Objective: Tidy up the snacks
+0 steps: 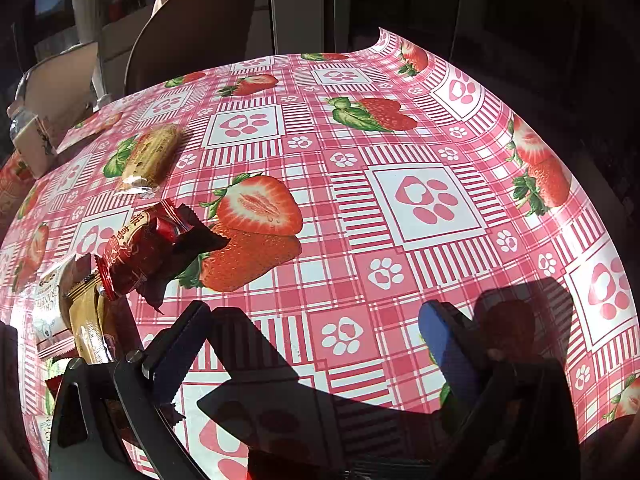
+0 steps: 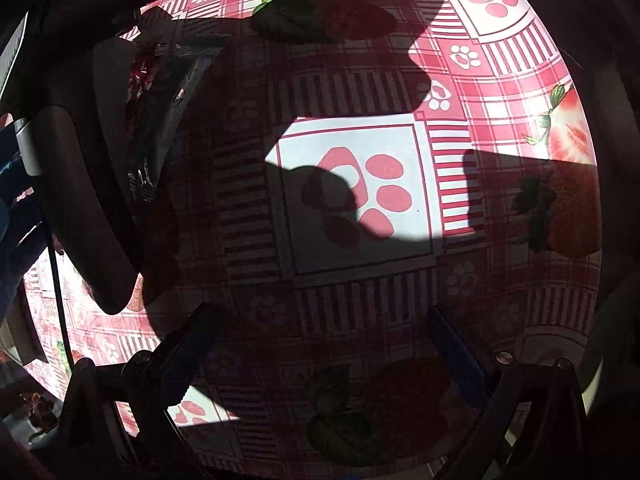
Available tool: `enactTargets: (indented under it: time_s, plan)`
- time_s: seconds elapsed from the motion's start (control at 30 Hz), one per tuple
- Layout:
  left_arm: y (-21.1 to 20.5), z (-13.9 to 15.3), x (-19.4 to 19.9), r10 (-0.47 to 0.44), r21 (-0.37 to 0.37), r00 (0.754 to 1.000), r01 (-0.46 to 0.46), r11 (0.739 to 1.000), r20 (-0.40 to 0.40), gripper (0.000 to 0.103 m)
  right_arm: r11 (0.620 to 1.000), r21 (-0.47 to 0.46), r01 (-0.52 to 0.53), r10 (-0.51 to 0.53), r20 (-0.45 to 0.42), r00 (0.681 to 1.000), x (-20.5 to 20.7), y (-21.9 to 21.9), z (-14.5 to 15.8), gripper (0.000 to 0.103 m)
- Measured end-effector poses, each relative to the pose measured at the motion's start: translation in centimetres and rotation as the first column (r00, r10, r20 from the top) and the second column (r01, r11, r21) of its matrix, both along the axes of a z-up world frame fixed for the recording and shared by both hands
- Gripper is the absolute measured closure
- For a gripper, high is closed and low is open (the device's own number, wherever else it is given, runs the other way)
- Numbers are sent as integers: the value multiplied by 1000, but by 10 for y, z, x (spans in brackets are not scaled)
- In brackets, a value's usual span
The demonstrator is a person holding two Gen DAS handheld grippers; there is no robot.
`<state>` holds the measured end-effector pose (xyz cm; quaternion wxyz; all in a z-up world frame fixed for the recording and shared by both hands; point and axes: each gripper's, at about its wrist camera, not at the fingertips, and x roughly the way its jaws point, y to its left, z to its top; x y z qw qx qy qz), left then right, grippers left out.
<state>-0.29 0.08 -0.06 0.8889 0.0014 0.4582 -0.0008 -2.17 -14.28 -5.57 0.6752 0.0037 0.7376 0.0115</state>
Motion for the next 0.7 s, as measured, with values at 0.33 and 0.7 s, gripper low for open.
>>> enactTargets:
  time_s: [0.33,0.7]
  plan:
    - [0,2,10,-14,3,996,14,1000,-94,0,1000,29,-5,8,-136,991,24,3,-6,0]
    - [-7,0,37,-118,80,882,173,982,-455,0,1000,30,0,3,-102,995,34,3,-5,0]
